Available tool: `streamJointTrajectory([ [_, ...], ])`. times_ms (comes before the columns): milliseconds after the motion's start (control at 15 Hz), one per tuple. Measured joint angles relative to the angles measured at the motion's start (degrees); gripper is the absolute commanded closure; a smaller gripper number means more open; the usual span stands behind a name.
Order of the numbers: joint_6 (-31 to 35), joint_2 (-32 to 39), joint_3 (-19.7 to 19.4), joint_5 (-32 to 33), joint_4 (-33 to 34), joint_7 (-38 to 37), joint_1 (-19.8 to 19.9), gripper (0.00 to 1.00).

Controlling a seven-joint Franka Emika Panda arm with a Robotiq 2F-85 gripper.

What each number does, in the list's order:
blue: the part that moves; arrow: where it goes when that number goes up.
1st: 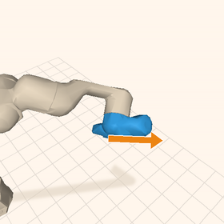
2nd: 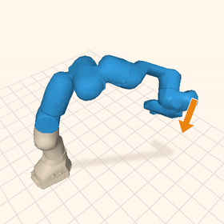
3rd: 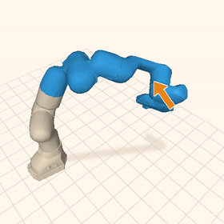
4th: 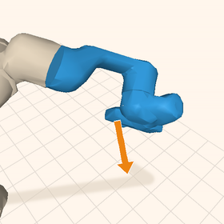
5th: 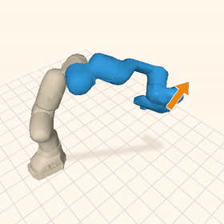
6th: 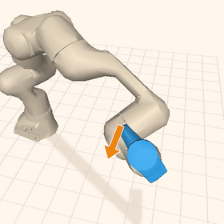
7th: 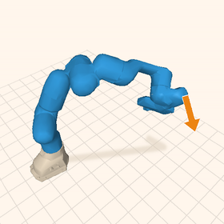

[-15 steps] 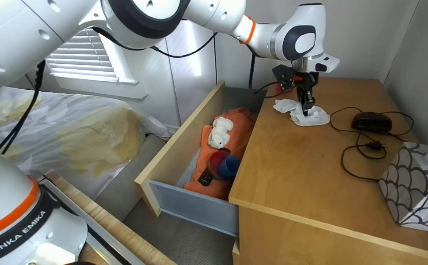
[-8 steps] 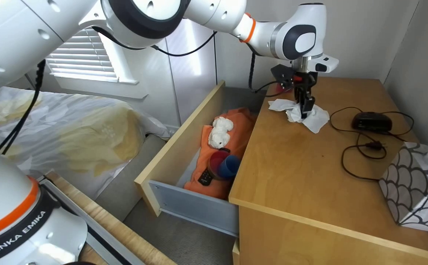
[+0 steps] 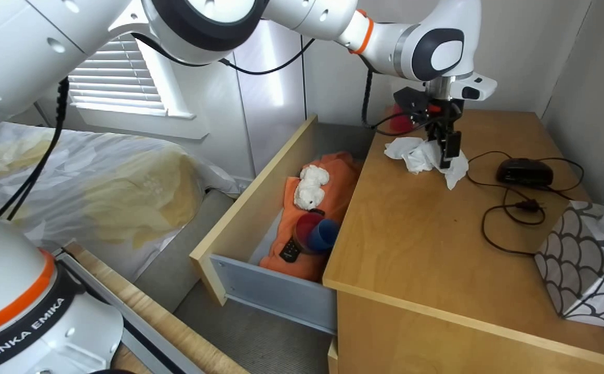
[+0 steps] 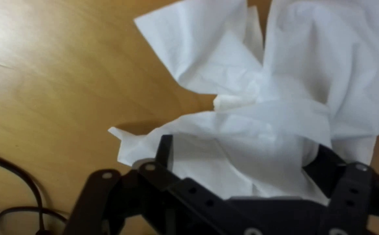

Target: Crumple the paper towels together

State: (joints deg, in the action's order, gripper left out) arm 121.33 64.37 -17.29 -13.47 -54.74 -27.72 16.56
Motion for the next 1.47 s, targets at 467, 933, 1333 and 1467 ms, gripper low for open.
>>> streamJointTrajectory([
  [467,-2.49,-5.13,1.36,-3.11,-2.58,4.76,2.02,0.00],
  [933,-1.58,-13.28,1.70,-3.58,-9.96,14.64,2.81,0.00],
  [1333,12.89,-26.50,2.07,-3.66,-22.87,28.66,2.26,0.00],
  [1467,15.42,-31.44,3.05,-4.34,-27.42,34.26,2.31,0.00],
])
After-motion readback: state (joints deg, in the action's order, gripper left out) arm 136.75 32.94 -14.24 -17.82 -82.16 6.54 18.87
